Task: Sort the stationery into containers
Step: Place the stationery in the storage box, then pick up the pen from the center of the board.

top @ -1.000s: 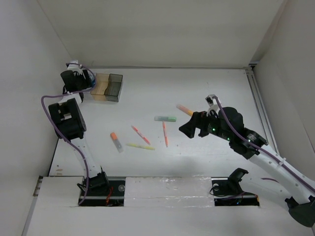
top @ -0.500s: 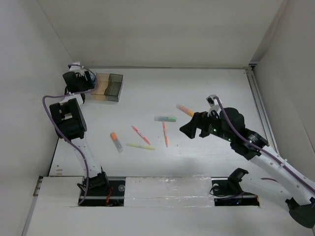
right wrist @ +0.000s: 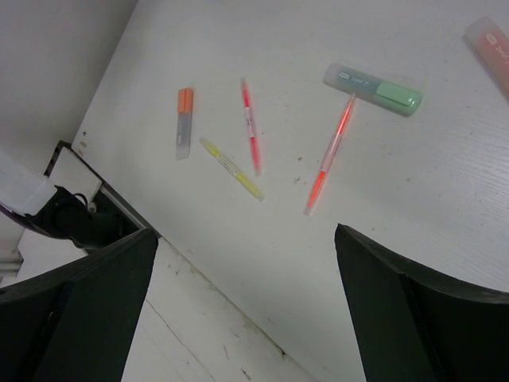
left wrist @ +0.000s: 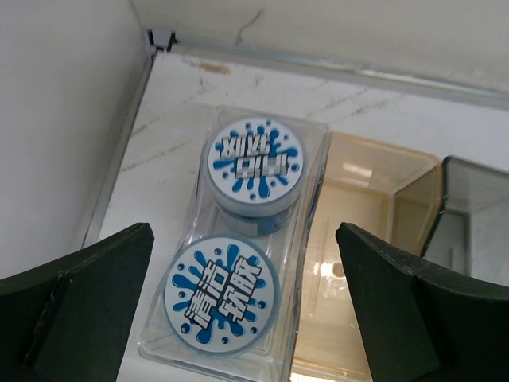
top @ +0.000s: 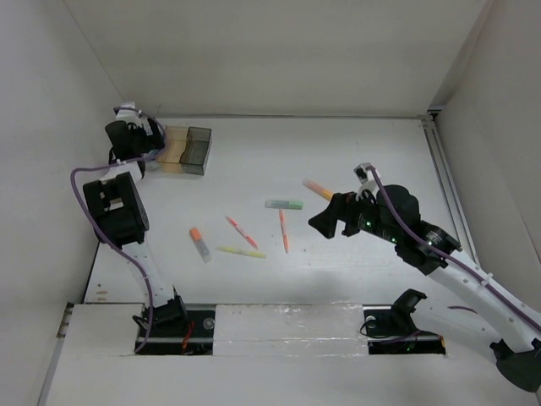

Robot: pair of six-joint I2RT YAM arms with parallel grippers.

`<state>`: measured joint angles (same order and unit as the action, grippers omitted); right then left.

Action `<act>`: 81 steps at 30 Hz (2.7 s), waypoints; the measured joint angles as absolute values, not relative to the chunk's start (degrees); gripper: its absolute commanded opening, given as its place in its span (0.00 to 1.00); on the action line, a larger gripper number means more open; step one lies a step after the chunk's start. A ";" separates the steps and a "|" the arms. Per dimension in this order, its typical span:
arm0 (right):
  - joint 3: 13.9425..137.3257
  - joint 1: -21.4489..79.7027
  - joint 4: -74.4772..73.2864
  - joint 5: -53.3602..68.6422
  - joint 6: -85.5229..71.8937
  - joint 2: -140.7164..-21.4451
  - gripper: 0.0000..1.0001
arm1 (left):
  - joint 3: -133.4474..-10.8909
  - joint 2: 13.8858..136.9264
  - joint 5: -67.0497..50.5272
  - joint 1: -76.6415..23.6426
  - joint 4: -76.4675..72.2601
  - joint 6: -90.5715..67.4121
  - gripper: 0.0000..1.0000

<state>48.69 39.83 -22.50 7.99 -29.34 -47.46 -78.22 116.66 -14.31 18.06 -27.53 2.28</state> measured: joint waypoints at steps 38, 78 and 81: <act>59.05 42.65 -26.94 -12.58 -25.23 -72.79 1.00 | -55.20 55.64 -13.50 10.00 17.54 -29.91 1.00; 81.28 21.82 -32.60 -2.94 -6.17 -114.37 0.73 | -48.03 47.66 -16.05 10.02 19.25 -25.54 1.00; 81.84 21.93 -32.99 -3.66 -6.33 -114.72 0.73 | -48.03 47.16 -16.08 10.02 19.22 -25.54 1.00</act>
<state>81.84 21.93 -32.99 -3.66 -6.33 -114.72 -48.03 47.16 -16.08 10.02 19.22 -25.54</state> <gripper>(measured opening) 0.730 0.997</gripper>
